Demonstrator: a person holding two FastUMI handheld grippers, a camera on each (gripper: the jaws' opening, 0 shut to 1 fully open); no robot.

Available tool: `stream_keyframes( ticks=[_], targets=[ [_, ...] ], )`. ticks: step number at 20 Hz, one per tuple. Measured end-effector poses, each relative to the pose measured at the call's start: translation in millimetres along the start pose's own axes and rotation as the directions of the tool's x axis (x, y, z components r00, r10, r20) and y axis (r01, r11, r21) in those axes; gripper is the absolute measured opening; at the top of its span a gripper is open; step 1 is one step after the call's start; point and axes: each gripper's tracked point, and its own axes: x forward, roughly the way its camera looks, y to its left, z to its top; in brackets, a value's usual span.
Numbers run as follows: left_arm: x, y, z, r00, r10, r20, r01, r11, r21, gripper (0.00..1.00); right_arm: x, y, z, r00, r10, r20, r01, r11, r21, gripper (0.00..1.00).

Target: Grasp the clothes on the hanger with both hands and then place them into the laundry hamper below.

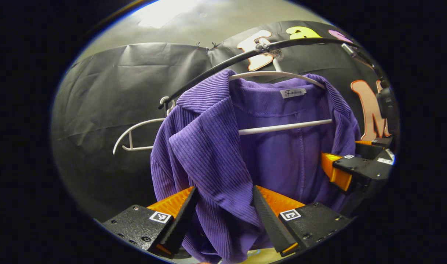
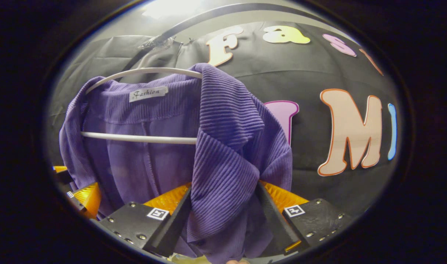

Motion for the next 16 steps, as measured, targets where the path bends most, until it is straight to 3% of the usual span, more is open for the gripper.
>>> stream_keyframes(
  ticks=[4,5,6,10,12,13,15,16],
  targets=[
    [16,6,1,0.999,0.038,0.017,-0.039,0.998,0.042,0.92,5,-13,-4,0.998,-0.065,-0.008,0.065,0.998,-0.016,0.98],
    [17,7,0,0.999,0.041,0.018,-0.042,0.998,0.053,0.96,6,-16,-5,0.997,-0.073,-0.009,0.073,0.997,-0.022,0.98],
    [19,8,1,0.999,0.046,0.019,-0.047,0.997,0.062,0.91,6,-18,-6,0.997,-0.081,-0.009,0.080,0.996,-0.028,0.98],
    [23,19,3,0.999,0.035,0.025,-0.037,0.996,0.077,0.48,5,-29,-4,0.994,-0.114,0.002,0.114,0.991,-0.071,0.98],
    [18,22,4,1.000,0.022,0.023,-0.023,0.997,0.070,0.27,4,-32,-4,0.992,-0.127,-0.005,0.127,0.988,-0.088,0.93],
    [15,24,5,1.000,0.015,0.021,-0.017,0.997,0.071,0.22,3,-34,-4,0.991,-0.133,-0.011,0.131,0.987,-0.096,0.85],
    [10,24,6,1.000,0.003,0.014,-0.005,0.997,0.079,0.12,3,-35,-4,0.989,-0.146,-0.019,0.143,0.983,-0.116,0.84],
    [9,23,7,1.000,-0.006,0.011,0.005,0.997,0.083,0.12,0,-36,-4,0.989,-0.147,-0.021,0.143,0.982,-0.123,0.70]
  ],
)
